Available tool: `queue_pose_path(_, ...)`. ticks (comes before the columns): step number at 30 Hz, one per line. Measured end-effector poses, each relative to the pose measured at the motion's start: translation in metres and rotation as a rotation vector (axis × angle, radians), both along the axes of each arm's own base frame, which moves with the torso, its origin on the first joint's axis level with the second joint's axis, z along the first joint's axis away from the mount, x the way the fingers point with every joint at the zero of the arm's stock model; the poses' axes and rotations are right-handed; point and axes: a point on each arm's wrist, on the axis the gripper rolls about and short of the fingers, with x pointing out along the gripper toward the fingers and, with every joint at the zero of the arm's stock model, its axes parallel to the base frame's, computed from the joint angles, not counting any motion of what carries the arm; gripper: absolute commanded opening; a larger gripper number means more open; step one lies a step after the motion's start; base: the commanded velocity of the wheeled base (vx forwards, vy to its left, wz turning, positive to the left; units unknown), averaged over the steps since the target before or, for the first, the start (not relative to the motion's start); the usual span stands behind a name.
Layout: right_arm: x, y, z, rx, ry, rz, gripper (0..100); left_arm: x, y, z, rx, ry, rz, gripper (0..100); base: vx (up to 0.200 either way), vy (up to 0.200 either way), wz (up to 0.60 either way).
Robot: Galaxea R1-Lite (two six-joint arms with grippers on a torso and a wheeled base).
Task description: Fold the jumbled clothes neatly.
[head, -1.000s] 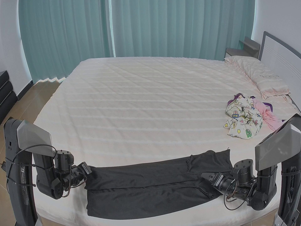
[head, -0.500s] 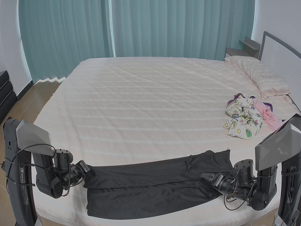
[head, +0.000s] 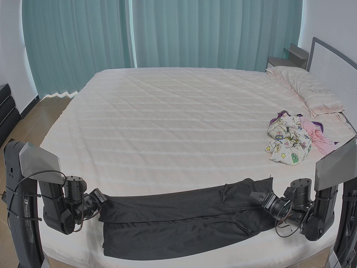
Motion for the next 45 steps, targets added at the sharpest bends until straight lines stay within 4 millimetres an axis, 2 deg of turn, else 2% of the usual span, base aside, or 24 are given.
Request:
queue_pose_path(6, 0.016, -0.032, 0.005, -0.034, -0.055, 0.024, 100, 0.0, -0.001, 0.0, -0.002, 0.003, -0.004, 0, 0.0, 0.0, 0.0)
queue_pose_path(13, 0.028, -0.051, -0.001, -0.081, -0.088, 0.073, 100, 0.0, -0.001, 0.0, -0.007, 0.004, -0.011, 0, 0.0, 0.0, 0.0)
queue_pose_path(20, 0.045, -0.059, -0.013, -0.1, -0.108, 0.117, 100, -0.001, -0.001, -0.001, -0.009, 0.008, -0.012, 0, 0.0, 0.0, 0.0)
queue_pose_path(31, 0.071, -0.057, -0.037, -0.075, -0.059, 0.152, 100, -0.002, -0.001, -0.001, -0.009, 0.01, -0.013, 0, 0.0, 0.0, 0.0)
queue_pose_path(32, 0.073, -0.057, -0.039, -0.075, -0.056, 0.153, 0, -0.002, -0.001, -0.001, -0.009, 0.01, -0.013, 0, 0.0, 0.0, 0.0)
queue_pose_path(45, 0.078, -0.063, -0.045, -0.07, -0.055, 0.125, 0, -0.001, -0.002, -0.001, -0.012, 0.009, -0.01, 0, 0.0, 0.0, 0.0)
